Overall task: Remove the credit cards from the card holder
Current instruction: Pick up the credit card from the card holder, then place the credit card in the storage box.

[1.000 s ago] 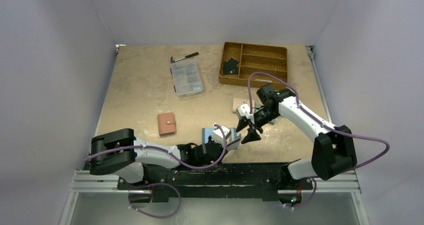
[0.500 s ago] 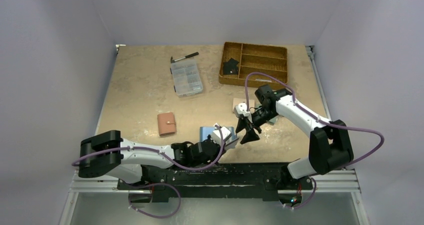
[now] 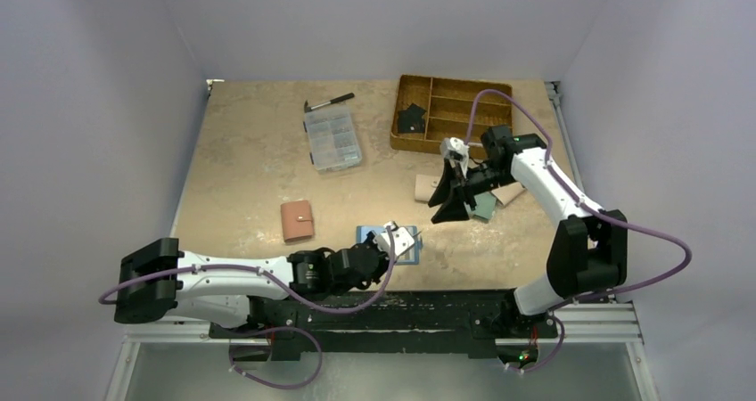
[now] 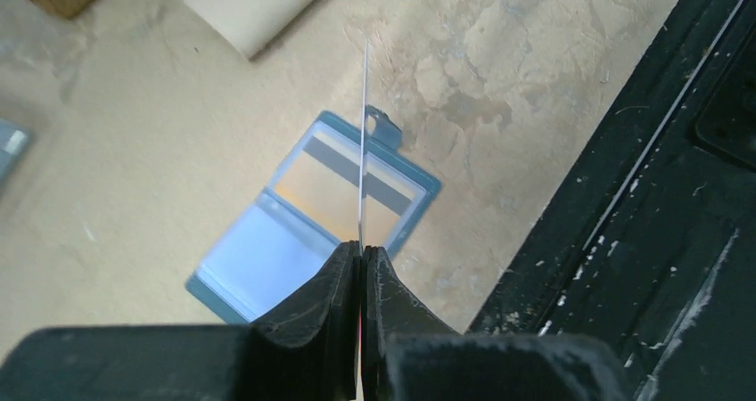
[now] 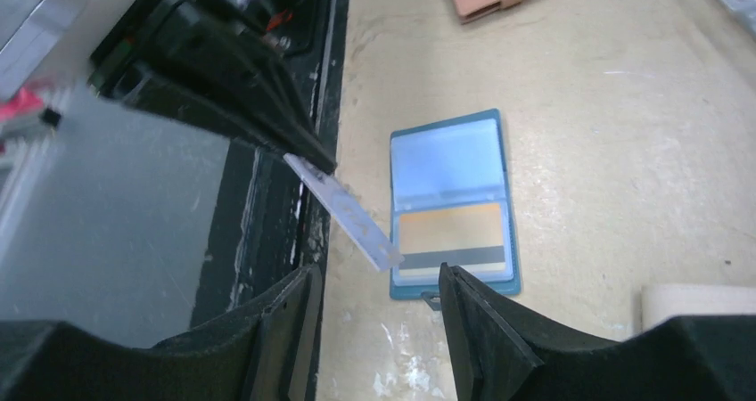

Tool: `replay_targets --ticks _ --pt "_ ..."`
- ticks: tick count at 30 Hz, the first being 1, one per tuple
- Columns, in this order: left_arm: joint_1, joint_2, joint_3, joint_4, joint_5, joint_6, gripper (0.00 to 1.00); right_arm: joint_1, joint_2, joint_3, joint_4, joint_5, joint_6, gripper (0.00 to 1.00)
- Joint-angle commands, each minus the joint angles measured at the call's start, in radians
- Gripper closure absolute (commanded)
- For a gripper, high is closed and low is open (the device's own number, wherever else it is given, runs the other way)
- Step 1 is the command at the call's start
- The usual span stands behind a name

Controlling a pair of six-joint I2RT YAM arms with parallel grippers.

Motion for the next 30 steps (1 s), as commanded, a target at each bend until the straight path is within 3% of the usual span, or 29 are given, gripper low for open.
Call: replay_targets --ticks 1,6,10,14,23,30 --pt "-0.019 -0.023 0.044 0.061 -0.039 0.376 1.0 -0.036 -0.036 -0.029 0.15 -0.086 0.315 0.4" --pt "-0.025 -0.036 0.04 0.09 0.023 0.722 1.0 -0.036 -0.052 -0.059 0.188 -0.06 0.362 0.31" --pt "-0.026 -0.077 -0.001 0.119 0.151 1.007 1.0 -0.032 -0.037 -0.084 0.181 -0.068 0.345 0.22" --pt "-0.025 -0.116 -0.053 0.166 0.248 1.269 1.0 -0.006 -0.019 -0.101 0.192 -0.062 0.346 0.18" --pt "-0.026 -0.094 -0.054 0.175 0.297 1.484 1.0 0.109 0.049 -0.094 0.194 -0.063 0.389 0.16" --pt "-0.027 -0.059 -0.061 0.227 0.229 1.63 1.0 0.152 0.109 -0.07 0.146 -0.083 0.371 0.16"
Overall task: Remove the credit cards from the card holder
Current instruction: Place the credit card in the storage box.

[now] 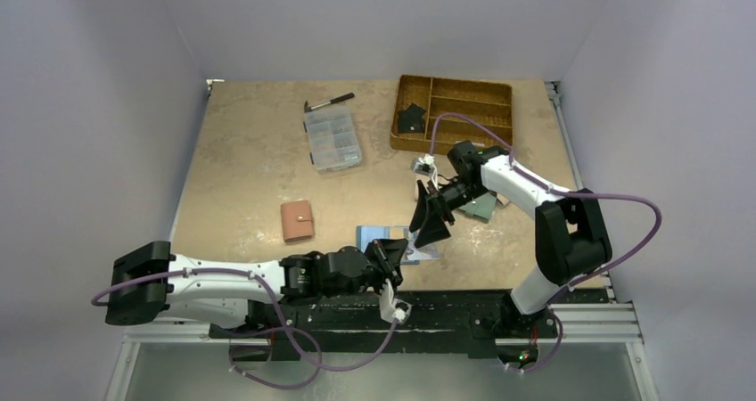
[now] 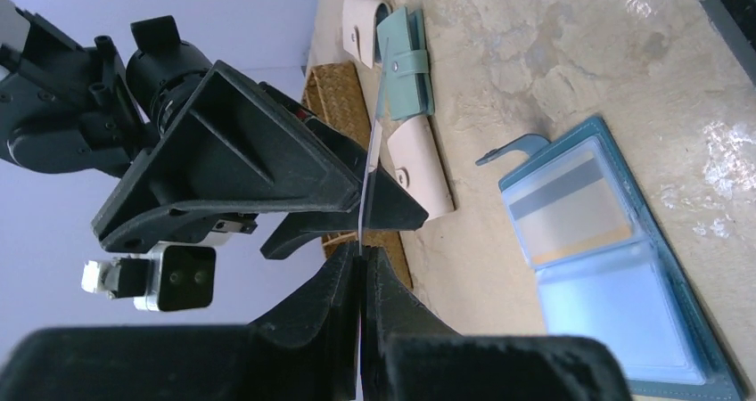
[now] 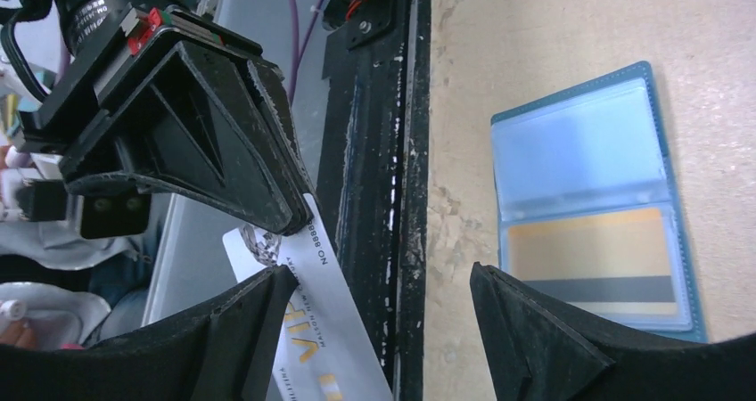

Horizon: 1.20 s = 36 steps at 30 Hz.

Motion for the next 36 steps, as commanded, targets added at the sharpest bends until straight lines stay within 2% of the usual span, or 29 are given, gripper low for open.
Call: replay_targets --ticks 1,8,12,16,23,24,28,31,34,35,36 --pt "-0.003 0.019 -0.009 0.089 -0.037 0.143 1.0 0.008 0.018 0.031 -0.039 -0.036 -0.008 0.17" --pt "-0.003 0.045 -0.023 0.119 -0.084 0.208 1.0 0.019 0.058 0.046 -0.072 -0.049 -0.019 0.22" --pt "-0.001 0.049 -0.031 0.125 -0.107 0.225 1.0 0.021 0.071 0.054 -0.088 -0.054 -0.026 0.32" --pt "0.0 0.046 -0.039 0.122 -0.112 0.228 1.0 0.022 0.079 0.057 -0.089 -0.058 -0.025 0.51" --pt "0.0 0.047 -0.047 0.139 -0.111 0.186 1.0 0.022 0.1 0.067 -0.09 -0.057 -0.024 0.99" --pt "0.0 0.047 -0.048 0.152 -0.113 0.16 1.0 0.022 0.099 0.069 -0.09 -0.055 -0.026 1.0" --pt "0.0 0.038 -0.065 0.202 -0.11 0.026 0.8 0.022 0.095 0.074 -0.082 -0.046 -0.038 1.0" --pt "0.0 0.03 -0.064 0.203 -0.105 -0.075 0.69 0.02 0.095 0.077 -0.08 -0.031 -0.044 1.0" --pt "0.0 0.032 -0.028 0.172 -0.123 -0.221 0.53 0.02 0.098 0.085 -0.085 -0.011 -0.067 1.0" --pt "0.001 0.034 -0.008 0.159 -0.141 -0.271 0.43 0.016 0.1 0.09 -0.09 -0.003 -0.077 1.0" --pt "0.005 0.036 0.012 0.127 -0.145 -0.314 0.23 0.012 0.101 0.096 -0.1 0.002 -0.095 1.0"
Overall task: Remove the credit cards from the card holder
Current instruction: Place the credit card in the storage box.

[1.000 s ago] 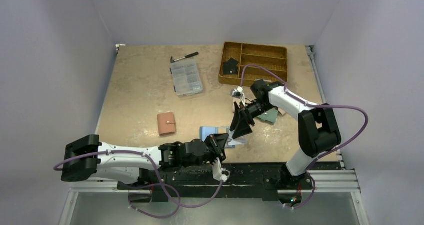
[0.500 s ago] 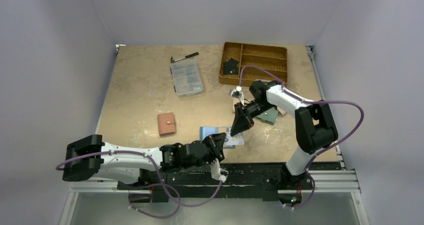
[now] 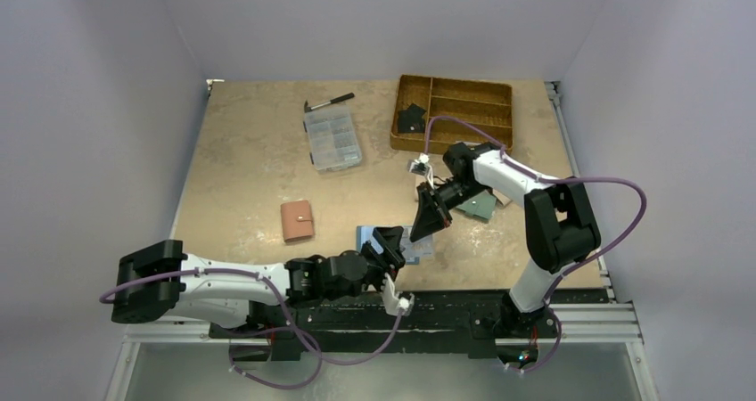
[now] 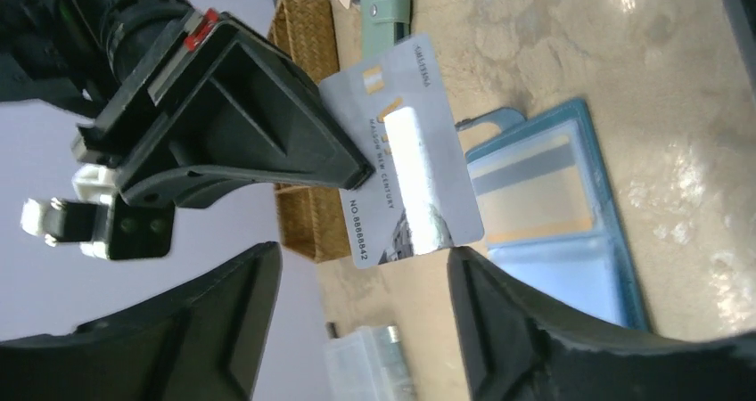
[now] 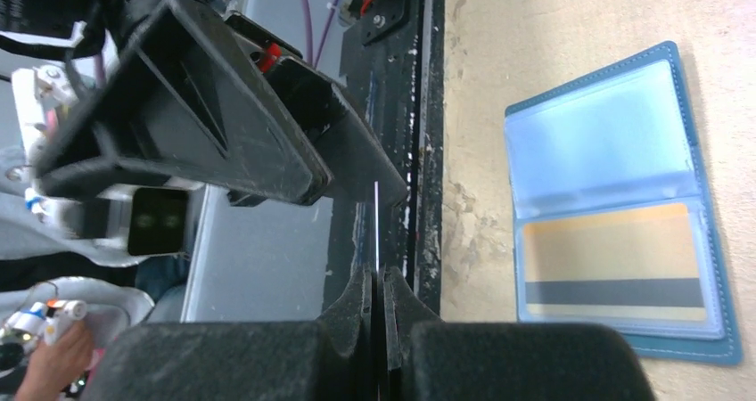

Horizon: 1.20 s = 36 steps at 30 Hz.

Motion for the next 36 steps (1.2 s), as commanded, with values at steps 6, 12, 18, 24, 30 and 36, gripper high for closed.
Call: replay_targets --ticks 6,12,18,24,30,36 --pt "0.12 -0.032 0.181 -0.098 0.113 -0.478 0.02 -0.062 -0.007 0.064 -0.02 0.103 -0.113 1.0" --pt "0.276 -0.043 0.269 -0.128 0.175 -0.706 0.01 -0.16 -0.054 0.044 0.046 0.16 -0.065 1.0" --pt "0.35 -0.069 0.249 -0.109 0.133 -0.828 0.01 -0.267 -0.109 0.033 0.113 0.204 -0.012 1.0" --pt "0.35 -0.076 0.268 -0.134 0.056 -0.854 0.01 -0.329 -0.128 0.047 0.149 0.245 0.022 1.0" --pt "0.351 -0.06 0.288 -0.157 0.008 -0.874 0.01 -0.338 -0.175 0.07 0.239 0.354 0.117 1.0" --pt "0.365 -0.05 0.309 -0.182 -0.042 -0.889 0.01 -0.339 -0.18 0.23 0.247 0.506 0.152 1.0"
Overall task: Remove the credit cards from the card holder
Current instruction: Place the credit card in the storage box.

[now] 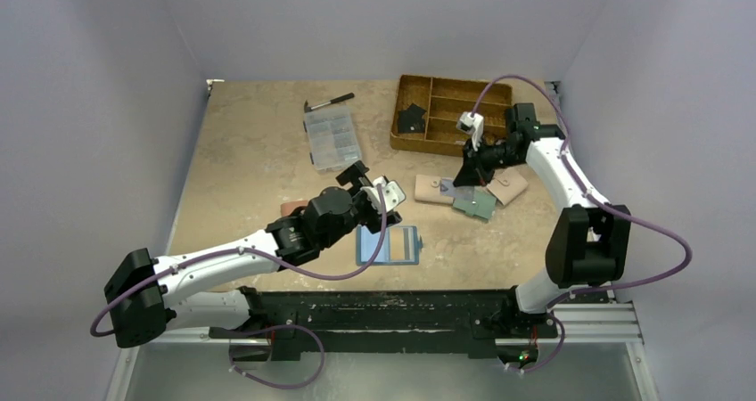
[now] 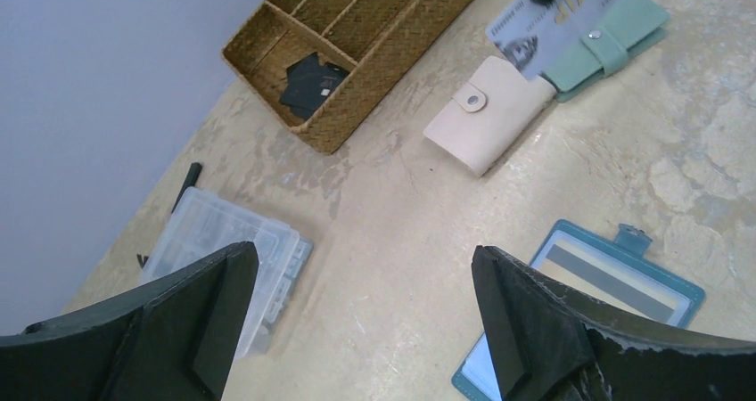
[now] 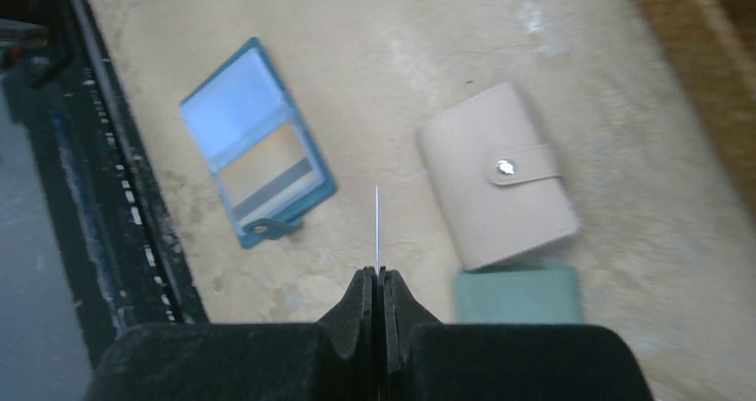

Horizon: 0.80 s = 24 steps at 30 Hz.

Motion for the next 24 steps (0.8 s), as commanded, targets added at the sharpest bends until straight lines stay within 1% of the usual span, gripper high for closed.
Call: replay_targets --ticks 1,6,11,14,18,24 --pt "0.02 0.0 0.058 -0.004 -0.058 -0.036 0.01 -0.001 -0.025 0.171 0.049 0.128 0.049 1.0" --pt "0.028 0.016 0.066 -0.017 -0.12 -0.018 0.01 -0.001 0.04 0.354 0.029 0.186 0.076 1.0" --pt "0.032 0.022 0.061 -0.023 -0.133 -0.002 0.01 -0.001 0.156 0.564 -0.048 0.271 0.073 1.0" --pt "0.042 0.028 0.059 -0.02 -0.139 0.007 0.01 -0.001 0.204 0.663 -0.059 0.319 0.072 1.0" --pt "0.051 0.038 0.061 -0.023 -0.132 0.005 0.01 -0.001 0.263 0.743 -0.024 0.372 0.067 1.0" --pt "0.057 0.045 0.062 -0.027 -0.13 0.009 0.01 -0.001 0.383 0.822 -0.023 0.379 0.06 1.0"
